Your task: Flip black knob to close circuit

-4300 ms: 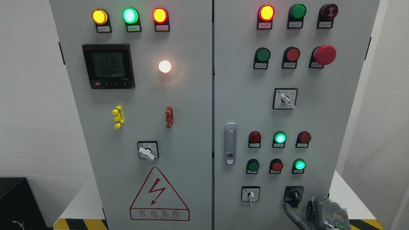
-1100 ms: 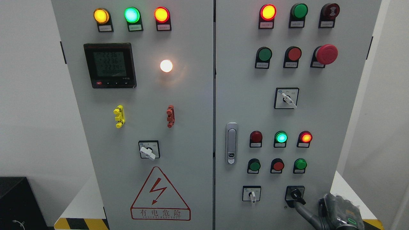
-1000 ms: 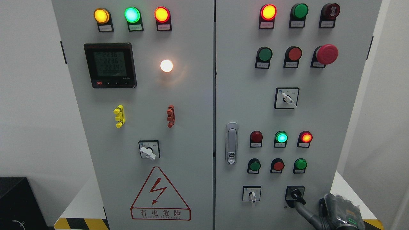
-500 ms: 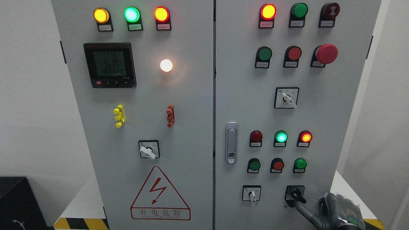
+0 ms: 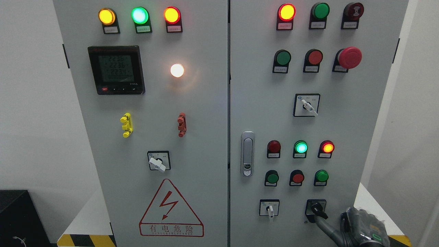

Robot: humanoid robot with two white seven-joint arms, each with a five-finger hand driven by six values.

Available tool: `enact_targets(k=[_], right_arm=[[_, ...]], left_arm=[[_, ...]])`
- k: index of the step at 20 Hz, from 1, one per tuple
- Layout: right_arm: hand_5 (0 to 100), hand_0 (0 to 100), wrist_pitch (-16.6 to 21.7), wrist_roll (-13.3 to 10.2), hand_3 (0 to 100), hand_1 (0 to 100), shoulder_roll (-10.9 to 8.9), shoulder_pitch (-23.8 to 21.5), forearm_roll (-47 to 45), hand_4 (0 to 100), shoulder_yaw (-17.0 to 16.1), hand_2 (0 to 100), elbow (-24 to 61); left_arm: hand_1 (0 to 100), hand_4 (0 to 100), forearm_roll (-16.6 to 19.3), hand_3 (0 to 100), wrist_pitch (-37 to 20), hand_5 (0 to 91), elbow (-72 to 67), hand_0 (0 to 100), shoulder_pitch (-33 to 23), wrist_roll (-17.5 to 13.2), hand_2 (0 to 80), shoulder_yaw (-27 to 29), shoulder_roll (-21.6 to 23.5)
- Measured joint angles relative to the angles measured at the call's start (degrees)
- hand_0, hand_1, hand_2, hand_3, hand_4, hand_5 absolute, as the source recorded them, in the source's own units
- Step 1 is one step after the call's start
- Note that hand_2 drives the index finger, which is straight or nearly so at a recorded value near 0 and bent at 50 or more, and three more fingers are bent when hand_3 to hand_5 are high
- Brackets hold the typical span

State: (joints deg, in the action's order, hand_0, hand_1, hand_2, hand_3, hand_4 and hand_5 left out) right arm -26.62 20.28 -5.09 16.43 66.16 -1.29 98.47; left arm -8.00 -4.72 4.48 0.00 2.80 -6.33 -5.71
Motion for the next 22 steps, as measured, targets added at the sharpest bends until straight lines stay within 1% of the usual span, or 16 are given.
enact_targets(k=[2,4,8,22], right_arm=[[89,0,0.24,-0.03,100,3,0.03,-0.17,0.03,91,0.20,87,0.22],[89,0,0.25,-0.71,100,4,0.06,-0.43,0.05,91,0.39,87,0.44],[89,0,0.43,-1.34,100,4,0.08,-1.27,0.21,91,0.63,87,0.88],[89,0,0.80,-1.72,100,4,0.02,-2.64,0.25,91,3.00,87,1.64]], left_arm=[[56,0,0.00,0,0.00,0.0,0.00,12,0.00,0.00,0.0,0.00,0.00],[56,0,0.00,0,0.00,0.0,0.00,12,0.00,0.00,0.0,0.00,0.00],[56,0,0.00,0,0.00,0.0,0.00,12,0.00,0.00,0.0,0.00,0.00],[56,0,0.00,0,0.00,0.0,0.00,12,0.00,0.00,0.0,0.00,0.00]])
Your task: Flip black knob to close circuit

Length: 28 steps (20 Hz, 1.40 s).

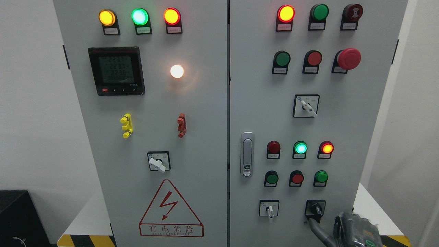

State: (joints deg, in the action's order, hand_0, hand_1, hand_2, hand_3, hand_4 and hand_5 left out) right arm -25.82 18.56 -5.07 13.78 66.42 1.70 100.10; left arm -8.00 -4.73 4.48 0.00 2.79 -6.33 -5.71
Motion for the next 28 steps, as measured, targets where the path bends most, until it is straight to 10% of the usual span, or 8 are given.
enact_targets(k=[12,17,28], right_arm=[[85,0,0.40,-2.16,100,4,0.14,-2.09,-3.63,88,1.05,78,1.96],[70,0,0.63,-4.88,93,4,0.36,-5.63,-11.17,79,0.23,62,4.94],[12,0,12.66,-7.47,28,5,4.24,-15.93,-40.42,23,-5.25,18,12.26]], left_arm=[[56,0,0.00,0,0.00,0.0,0.00,12,0.00,0.00,0.0,0.00,0.00],[56,0,0.00,0,0.00,0.0,0.00,12,0.00,0.00,0.0,0.00,0.00],[56,0,0.00,0,0.00,0.0,0.00,12,0.00,0.00,0.0,0.00,0.00]])
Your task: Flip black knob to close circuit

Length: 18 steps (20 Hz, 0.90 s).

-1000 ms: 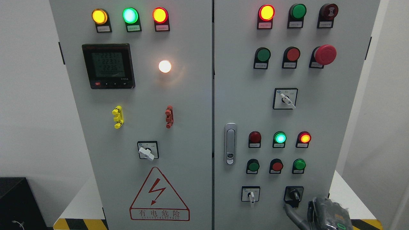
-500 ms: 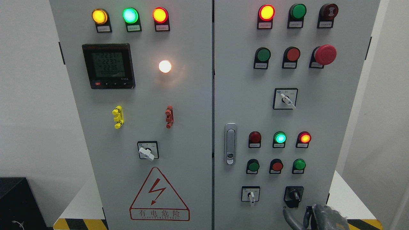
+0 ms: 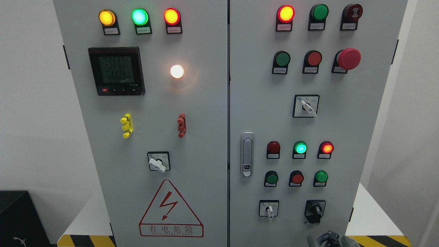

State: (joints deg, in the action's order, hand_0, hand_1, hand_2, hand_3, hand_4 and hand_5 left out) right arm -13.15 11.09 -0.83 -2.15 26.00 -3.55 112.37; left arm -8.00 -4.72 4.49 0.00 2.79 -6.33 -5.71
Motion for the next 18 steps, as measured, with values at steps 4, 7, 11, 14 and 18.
enact_targets(k=[4,7,11,14,18], right_arm=[[0,0,6.58,-0.41,6,2,1.86,-4.41,-11.96,0,-2.07,0,1.80],[0,0,10.30,1.93,0,0,3.18,-7.19,-19.79,0,-3.44,0,2.72],[0,0,12.92,4.38,0,0,4.49,-9.47,-27.18,0,-4.94,0,3.50],[0,0,13.78,5.12,0,0,5.20,-10.55,-30.39,0,-5.79,0,3.86],[0,0,14.13,5.43,0,0,5.87,-11.40,-32.76,0,-6.52,0,4.09]], left_arm=[[56,0,0.00,0,-0.01,0.0,0.00,12,0.00,0.00,0.0,0.00,0.00],[56,0,0.00,0,0.00,0.0,-0.01,12,0.00,0.00,0.0,0.00,0.00],[56,0,0.00,0,0.00,0.0,-0.01,12,0.00,0.00,0.0,0.00,0.00],[56,0,0.00,0,0.00,0.0,-0.01,12,0.00,0.00,0.0,0.00,0.00],[56,0,0.00,0,0.00,0.0,-0.02,12,0.00,0.00,0.0,0.00,0.00]])
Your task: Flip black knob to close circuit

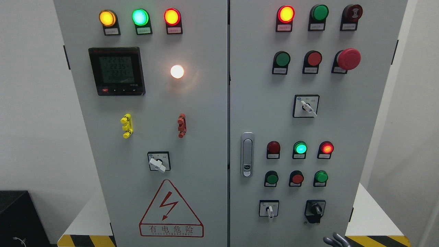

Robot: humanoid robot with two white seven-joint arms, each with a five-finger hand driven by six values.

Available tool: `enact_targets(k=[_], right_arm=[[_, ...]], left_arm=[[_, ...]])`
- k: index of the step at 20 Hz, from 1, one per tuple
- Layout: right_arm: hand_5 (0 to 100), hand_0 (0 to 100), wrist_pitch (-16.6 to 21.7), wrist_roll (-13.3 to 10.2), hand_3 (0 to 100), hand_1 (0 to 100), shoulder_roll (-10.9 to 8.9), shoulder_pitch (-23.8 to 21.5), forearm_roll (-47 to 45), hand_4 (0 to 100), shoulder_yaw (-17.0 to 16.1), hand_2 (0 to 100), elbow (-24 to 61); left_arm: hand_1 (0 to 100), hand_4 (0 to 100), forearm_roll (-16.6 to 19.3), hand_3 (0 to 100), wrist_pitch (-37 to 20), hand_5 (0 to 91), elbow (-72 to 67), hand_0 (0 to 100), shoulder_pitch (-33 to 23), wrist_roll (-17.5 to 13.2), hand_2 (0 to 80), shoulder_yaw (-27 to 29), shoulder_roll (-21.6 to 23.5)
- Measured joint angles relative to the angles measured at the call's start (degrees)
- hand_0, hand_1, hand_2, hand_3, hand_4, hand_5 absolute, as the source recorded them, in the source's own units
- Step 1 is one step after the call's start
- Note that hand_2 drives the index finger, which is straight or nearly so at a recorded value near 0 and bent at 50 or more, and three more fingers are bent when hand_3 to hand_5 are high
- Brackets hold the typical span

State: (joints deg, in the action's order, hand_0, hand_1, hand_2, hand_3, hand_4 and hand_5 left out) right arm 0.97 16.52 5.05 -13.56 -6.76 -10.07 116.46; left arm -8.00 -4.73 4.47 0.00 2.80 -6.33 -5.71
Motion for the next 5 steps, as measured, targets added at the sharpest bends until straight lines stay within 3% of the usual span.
enact_targets(k=[5], right_arm=[[0,0,0.05,0.05,0,0,0.55,-0.48,-1.32,0,-0.53,0,0.08]], left_arm=[[56,0,0.00,0,0.00,0.0,-0.02,12,0.00,0.00,0.0,0.00,0.00]])
